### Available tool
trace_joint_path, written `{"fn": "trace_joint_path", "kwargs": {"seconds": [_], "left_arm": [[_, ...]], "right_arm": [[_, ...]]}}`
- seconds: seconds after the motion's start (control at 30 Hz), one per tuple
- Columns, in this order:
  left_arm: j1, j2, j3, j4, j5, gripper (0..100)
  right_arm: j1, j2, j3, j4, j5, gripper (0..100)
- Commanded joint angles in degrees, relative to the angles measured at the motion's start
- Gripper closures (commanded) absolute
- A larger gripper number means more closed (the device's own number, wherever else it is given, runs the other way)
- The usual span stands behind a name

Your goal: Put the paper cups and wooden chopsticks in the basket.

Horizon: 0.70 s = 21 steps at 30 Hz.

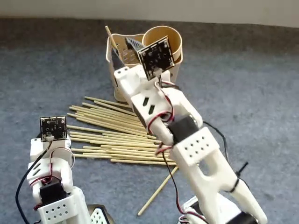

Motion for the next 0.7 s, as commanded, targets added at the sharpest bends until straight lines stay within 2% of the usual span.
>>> {"fn": "trace_joint_path", "kwargs": {"seconds": [0.0,0.2,0.47,0.67], "left_arm": [[0.7,-0.1,0.6,-1.4,0.4,90],[0.7,-0.1,0.6,-1.4,0.4,90],[0.7,-0.1,0.6,-1.4,0.4,90],[0.7,-0.1,0.6,-1.4,0.4,90]], "right_arm": [[-0.8,-7.0,-2.0,13.4,-0.4,86.1],[-3.2,-11.8,0.8,24.8,-0.5,86.1],[-9.5,-14.0,12.1,32.0,0.0,86.1],[-10.2,-13.9,16.8,37.7,0.3,86.1]]}}
